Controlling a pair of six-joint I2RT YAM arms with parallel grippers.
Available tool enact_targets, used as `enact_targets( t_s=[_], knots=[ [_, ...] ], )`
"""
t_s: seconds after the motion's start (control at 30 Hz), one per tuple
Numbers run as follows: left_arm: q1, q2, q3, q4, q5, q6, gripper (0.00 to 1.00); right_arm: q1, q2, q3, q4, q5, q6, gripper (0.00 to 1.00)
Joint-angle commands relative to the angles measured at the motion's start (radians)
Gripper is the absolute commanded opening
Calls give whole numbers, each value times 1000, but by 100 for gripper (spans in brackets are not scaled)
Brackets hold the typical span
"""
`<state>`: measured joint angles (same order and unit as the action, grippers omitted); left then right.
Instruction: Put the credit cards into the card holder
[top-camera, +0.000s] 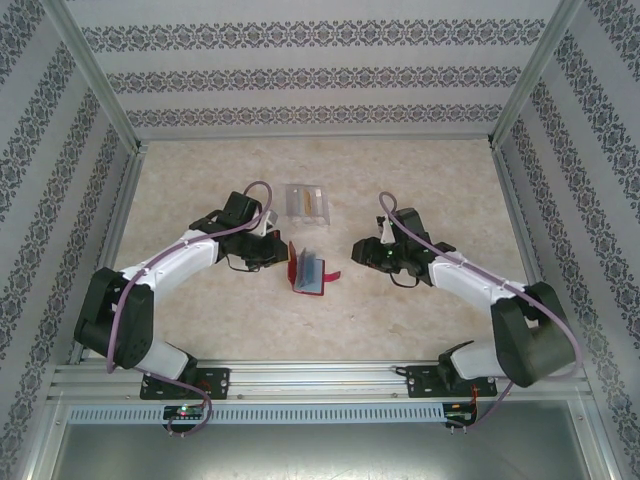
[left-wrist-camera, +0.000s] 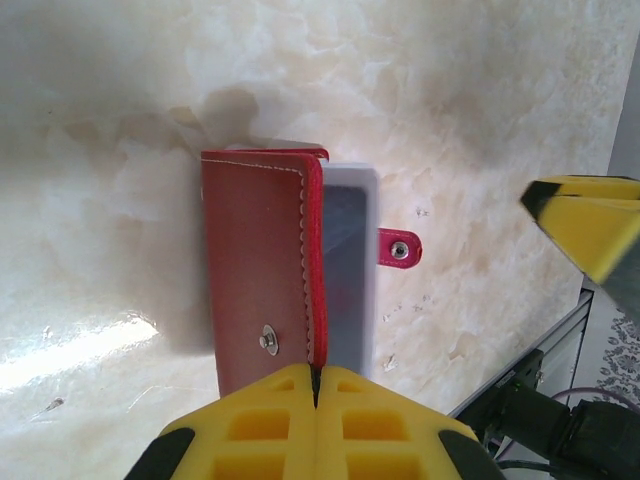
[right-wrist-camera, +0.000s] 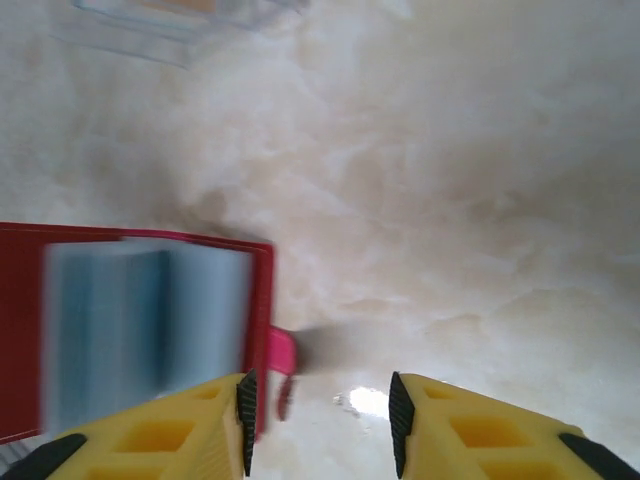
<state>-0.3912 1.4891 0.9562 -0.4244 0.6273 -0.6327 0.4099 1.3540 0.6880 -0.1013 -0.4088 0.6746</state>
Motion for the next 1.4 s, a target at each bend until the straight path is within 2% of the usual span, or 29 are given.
enact_targets(
  t_s=[0.0,0.1,0.27,0.43,0.57,0.7,0.83,1.37],
  knots=[
    [-21,13,27,-1,-4,-7,0,65,2,29,-14,-35,35,45],
    [-20,40,28,-4,-4,19,0,122,66,64,16,-41,76,46],
    [-19,96,-20,73,25,42,0,122,137,76,48,-50,116,34],
    [-15,99,-78,188,83,9,0,160,169,101,38,-75,148,39],
    [-8,86,-74,172,83,18,0,197,166,117,32,-62,177,39],
    [1,85,-84,182,89,19,0,217,200,137,40,-43,197,30],
    [12,80,-95,184,89,15,0,225,275,177,59,-76,221,20],
    [28,91,-128,241,133,0,0,237,410,207,63,-81,215,26]
  ],
)
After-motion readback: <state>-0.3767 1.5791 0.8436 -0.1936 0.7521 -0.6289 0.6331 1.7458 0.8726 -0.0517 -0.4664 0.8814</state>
